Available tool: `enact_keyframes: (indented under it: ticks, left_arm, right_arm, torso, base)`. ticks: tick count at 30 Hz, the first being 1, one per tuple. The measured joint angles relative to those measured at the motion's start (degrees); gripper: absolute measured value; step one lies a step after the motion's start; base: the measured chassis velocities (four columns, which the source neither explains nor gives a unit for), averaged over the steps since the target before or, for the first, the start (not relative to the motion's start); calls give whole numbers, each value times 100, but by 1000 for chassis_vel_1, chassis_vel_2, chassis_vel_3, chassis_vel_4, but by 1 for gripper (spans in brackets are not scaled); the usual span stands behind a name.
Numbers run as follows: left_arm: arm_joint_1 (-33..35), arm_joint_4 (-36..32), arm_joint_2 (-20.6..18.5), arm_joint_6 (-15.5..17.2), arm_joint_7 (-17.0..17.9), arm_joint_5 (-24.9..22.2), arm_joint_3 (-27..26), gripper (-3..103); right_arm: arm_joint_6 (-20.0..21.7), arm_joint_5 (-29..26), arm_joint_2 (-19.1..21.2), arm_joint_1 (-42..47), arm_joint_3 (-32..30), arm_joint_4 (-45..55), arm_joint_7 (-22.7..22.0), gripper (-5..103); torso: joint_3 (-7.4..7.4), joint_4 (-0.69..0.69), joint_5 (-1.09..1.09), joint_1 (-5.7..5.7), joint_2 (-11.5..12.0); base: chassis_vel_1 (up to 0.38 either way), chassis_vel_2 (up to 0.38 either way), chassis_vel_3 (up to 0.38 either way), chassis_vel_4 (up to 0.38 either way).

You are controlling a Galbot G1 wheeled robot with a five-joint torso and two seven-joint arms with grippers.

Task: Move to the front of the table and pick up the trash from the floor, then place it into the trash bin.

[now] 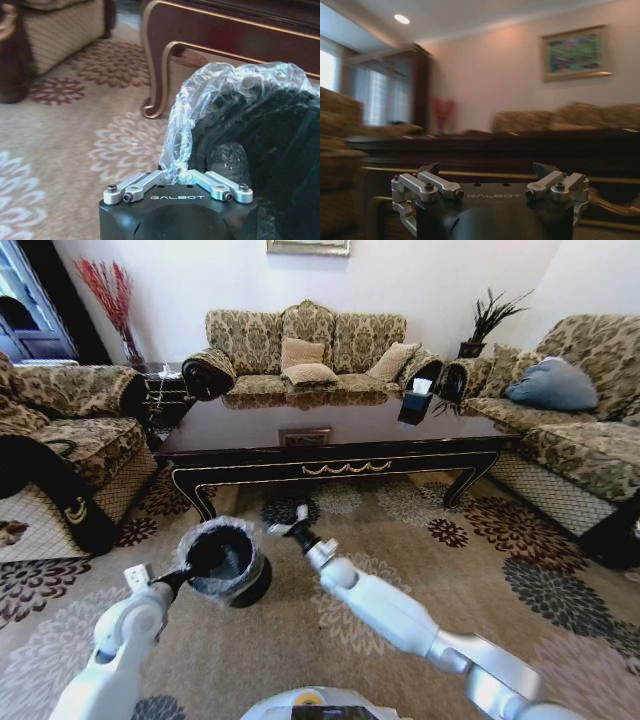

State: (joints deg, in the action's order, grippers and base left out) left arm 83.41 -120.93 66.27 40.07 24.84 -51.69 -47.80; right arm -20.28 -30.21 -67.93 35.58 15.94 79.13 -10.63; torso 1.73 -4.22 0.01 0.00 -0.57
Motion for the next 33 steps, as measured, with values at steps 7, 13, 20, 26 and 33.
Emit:
enact_keyframes:
  ticks: [7, 13, 20, 26, 33]
  left_arm:
    - [166, 7, 260, 35, 309, -64, -41, 2]
    - [85, 381, 683, 42, 687, -175, 98, 2]
    - [-13, 853, 910, -70, 770, 29, 105, 2]
    - [-110, 962, 950, -124, 742, 75, 71, 2]
    - [-154, 955, 936, -189, 668, 72, 51, 2]
  right_arm:
    - [640, 27, 124, 734, -1144, -69, -773, 100]
    - [725, 140, 206, 1723, -2141, -84, -790, 100]
    - [690, 244, 410, 2168, -2555, -62, -806, 100]
    - [687, 204, 449, 2202, -2686, -86, -929, 100]
    - [624, 215, 388, 2220, -2684, -94, -883, 100]
  torso:
    - [0, 0, -1, 0, 0]
    - [0, -4, 1, 0, 0]
    - [0, 0, -1, 0, 0]
    - [0, 0, -1, 0, 0]
    - [0, -1, -1, 0, 0]
  base:
    - [0, 0, 0, 0]
    - [0, 0, 0, 0]
    - [0, 0, 0, 0]
    - [0, 0, 0, 0]
    - [0, 0, 0, 0]
